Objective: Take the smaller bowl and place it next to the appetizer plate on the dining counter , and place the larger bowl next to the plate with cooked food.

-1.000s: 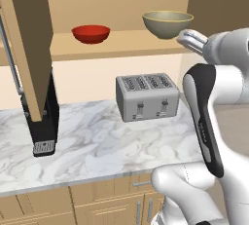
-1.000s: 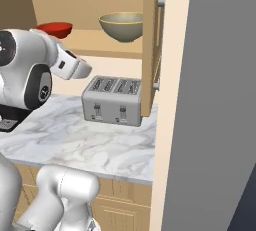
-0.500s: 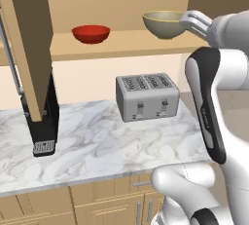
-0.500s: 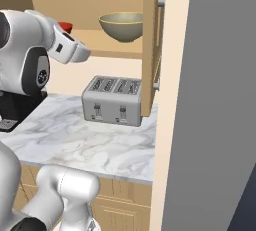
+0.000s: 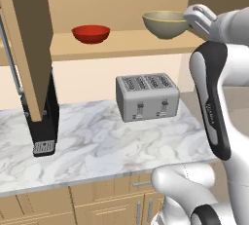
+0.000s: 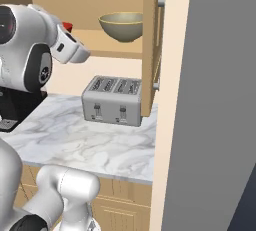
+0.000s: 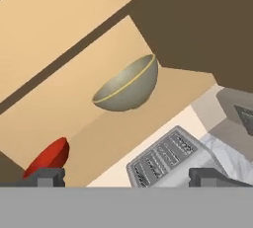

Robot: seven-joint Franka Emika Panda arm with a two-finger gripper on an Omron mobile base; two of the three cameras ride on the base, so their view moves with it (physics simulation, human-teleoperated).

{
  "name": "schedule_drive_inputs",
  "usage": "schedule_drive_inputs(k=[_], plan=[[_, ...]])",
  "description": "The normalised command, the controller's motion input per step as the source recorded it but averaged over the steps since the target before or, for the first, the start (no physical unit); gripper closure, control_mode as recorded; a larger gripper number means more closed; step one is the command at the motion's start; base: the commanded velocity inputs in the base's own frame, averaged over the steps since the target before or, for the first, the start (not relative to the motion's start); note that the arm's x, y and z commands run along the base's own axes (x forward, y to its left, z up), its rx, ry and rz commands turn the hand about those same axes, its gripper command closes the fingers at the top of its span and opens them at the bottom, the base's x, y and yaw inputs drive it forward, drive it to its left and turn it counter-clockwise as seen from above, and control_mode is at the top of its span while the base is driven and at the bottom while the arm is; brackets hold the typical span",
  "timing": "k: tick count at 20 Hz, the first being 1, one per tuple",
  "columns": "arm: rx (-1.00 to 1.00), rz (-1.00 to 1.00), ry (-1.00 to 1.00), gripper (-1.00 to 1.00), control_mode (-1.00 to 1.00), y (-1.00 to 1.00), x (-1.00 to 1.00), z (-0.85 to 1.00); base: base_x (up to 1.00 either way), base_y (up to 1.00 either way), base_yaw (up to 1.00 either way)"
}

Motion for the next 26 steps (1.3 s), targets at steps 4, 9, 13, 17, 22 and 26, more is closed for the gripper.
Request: schedule_drive_inputs(k=[4,9,13,17,22,26], plan=[[0.1,0.0,0.01,-1.0,-1.0,0.0,0.04,0.0,0.0,0.0,0.0],[0.0,0.02,0.18,-1.0,-1.0,0.0,0.21,-0.03,0.0,0.0,0.0],[0.0,0.02,0.1,-1.0,-1.0,0.0,0.51,-0.03,0.0,0.0,0.0],[0.0,0.0,0.0,-1.0,-1.0,0.0,0.54,0.0,0.0,0.0,0.0],[0.0,0.0,0.0,-1.0,-1.0,0.0,0.47,-0.01,0.0,0.0,0.0],[0.0,0.0,0.01,-1.0,-1.0,-0.02,0.43,-0.02,0.0,0.0,0.0]])
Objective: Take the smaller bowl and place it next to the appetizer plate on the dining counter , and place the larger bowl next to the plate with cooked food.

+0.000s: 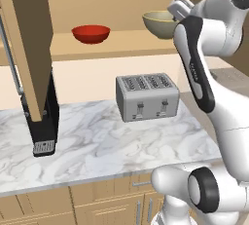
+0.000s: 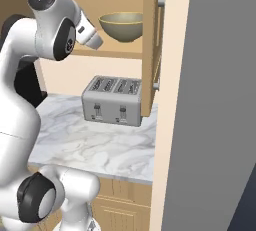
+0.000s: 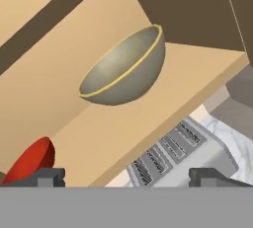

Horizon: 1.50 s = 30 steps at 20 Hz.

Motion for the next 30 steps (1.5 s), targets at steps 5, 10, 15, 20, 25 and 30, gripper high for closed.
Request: schedule_drive_inputs(k=[5,10,15,20,25,30], plan=[[-0.01,0.0,0.01,-1.0,-1.0,-0.05,0.34,-0.13,0.0,0.0,0.0],[-0.02,-0.03,0.0,-1.0,-1.0,-0.11,0.31,-0.19,0.0,0.0,0.0],[-0.01,-0.05,0.0,-1.0,-1.0,-0.15,0.36,-0.04,0.0,0.0,0.0],[0.0,-0.08,0.0,-1.0,-1.0,-0.12,0.39,0.0,0.0,0.0,0.0],[0.0,-0.07,0.0,-1.0,-1.0,-0.02,0.4,0.0,0.0,0.0,0.0],[0.0,-0.07,0.0,-1.0,-1.0,-0.02,0.41,0.0,0.0,0.0,0.0]])
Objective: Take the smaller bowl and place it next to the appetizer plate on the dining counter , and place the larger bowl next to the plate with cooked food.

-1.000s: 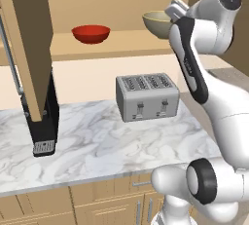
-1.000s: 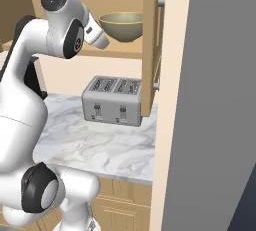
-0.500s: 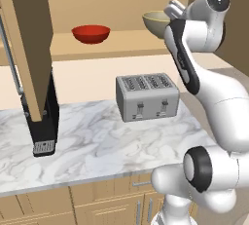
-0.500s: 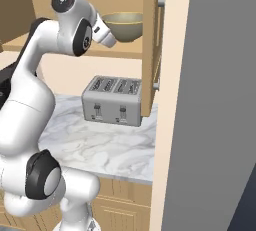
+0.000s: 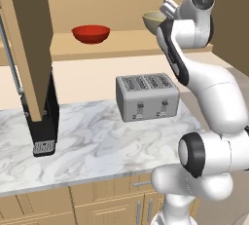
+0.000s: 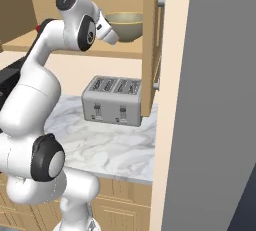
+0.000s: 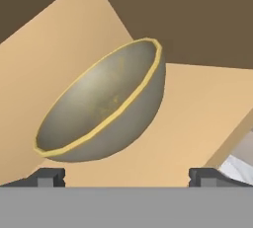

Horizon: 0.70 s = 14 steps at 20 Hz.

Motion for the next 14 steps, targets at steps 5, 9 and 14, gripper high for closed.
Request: schedule_drive_inputs(k=[5,9,14], plan=[[0.0,-0.05,0.0,-1.0,-1.0,-0.11,0.43,0.0,0.0,0.0,0.0],[0.0,-0.04,0.0,-1.0,-1.0,-0.15,0.39,-0.01,0.0,0.0,0.0],[0.0,0.0,0.05,-1.0,-1.0,-0.07,0.38,-0.09,0.0,0.0,0.0]])
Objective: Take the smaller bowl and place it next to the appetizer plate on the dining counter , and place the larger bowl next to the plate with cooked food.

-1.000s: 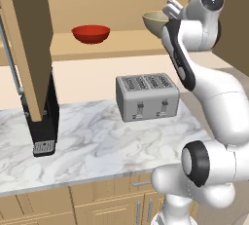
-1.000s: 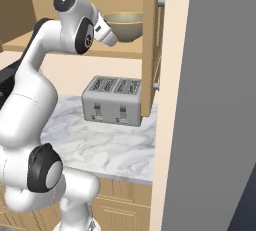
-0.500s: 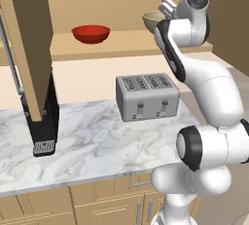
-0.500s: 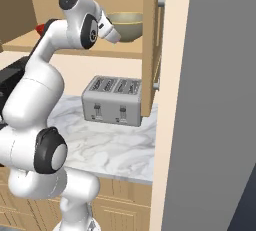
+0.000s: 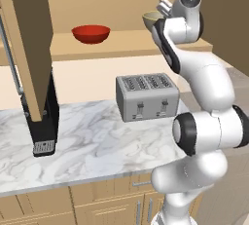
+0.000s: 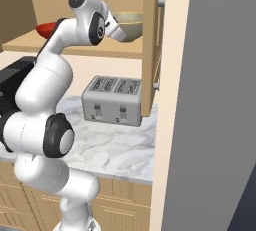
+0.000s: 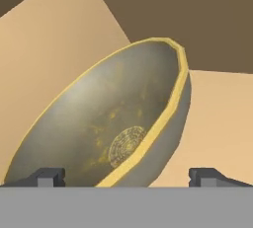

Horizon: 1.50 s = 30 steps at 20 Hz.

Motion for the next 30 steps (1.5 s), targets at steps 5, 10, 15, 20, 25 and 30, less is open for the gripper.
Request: schedule_drive_inputs(k=[5,10,15,20,25,30], plan=[[0.0,0.0,0.07,-1.0,-1.0,0.0,0.37,-0.11,0.0,0.0,0.0],[0.0,0.0,0.06,-1.0,-1.0,0.0,0.34,-0.06,0.0,0.0,0.0],[0.0,-0.01,0.07,-1.0,-1.0,0.0,0.3,-0.03,0.0,0.0,0.0],[0.0,-0.02,0.07,1.0,-1.0,0.0,0.04,-0.01,0.0,0.0,0.0],[0.0,0.0,0.01,1.0,-1.0,0.0,0.05,0.0,0.0,0.0,0.0],[0.0,-0.05,0.0,1.0,-1.0,0.02,-0.21,-0.37,0.0,0.0,0.0]])
